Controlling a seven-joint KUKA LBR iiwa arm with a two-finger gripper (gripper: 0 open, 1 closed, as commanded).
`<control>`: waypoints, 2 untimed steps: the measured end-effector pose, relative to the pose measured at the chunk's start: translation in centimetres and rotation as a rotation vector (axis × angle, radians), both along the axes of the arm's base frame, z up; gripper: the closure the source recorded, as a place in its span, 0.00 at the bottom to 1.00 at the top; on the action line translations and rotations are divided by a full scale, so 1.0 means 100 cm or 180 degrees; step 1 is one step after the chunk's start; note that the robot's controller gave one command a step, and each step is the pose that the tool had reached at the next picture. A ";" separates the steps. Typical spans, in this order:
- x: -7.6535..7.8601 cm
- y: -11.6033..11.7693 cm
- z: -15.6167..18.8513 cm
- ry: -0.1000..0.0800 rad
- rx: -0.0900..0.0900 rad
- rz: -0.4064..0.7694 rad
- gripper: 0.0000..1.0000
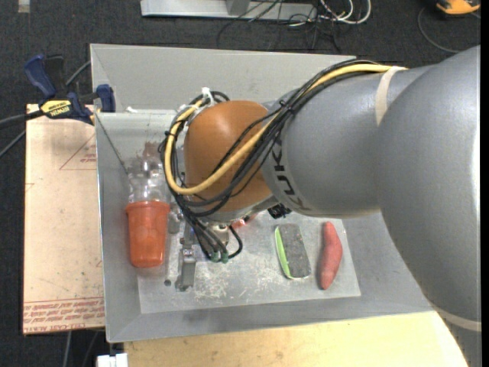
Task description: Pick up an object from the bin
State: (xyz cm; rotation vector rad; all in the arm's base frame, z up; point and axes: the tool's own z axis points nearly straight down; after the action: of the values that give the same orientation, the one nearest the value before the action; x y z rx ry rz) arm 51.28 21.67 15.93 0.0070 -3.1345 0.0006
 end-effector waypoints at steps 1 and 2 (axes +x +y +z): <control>0.002 -0.001 0.005 -0.0022 0.0005 -0.0014 0.00; 0.025 -0.008 -0.053 -0.0023 0.0004 0.0654 0.00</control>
Offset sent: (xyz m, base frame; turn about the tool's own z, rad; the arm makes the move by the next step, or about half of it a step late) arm 0.0268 -0.0089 -0.0685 -0.2482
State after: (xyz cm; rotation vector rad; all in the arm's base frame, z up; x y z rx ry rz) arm 53.78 20.91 10.61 0.3292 -3.1245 -0.0001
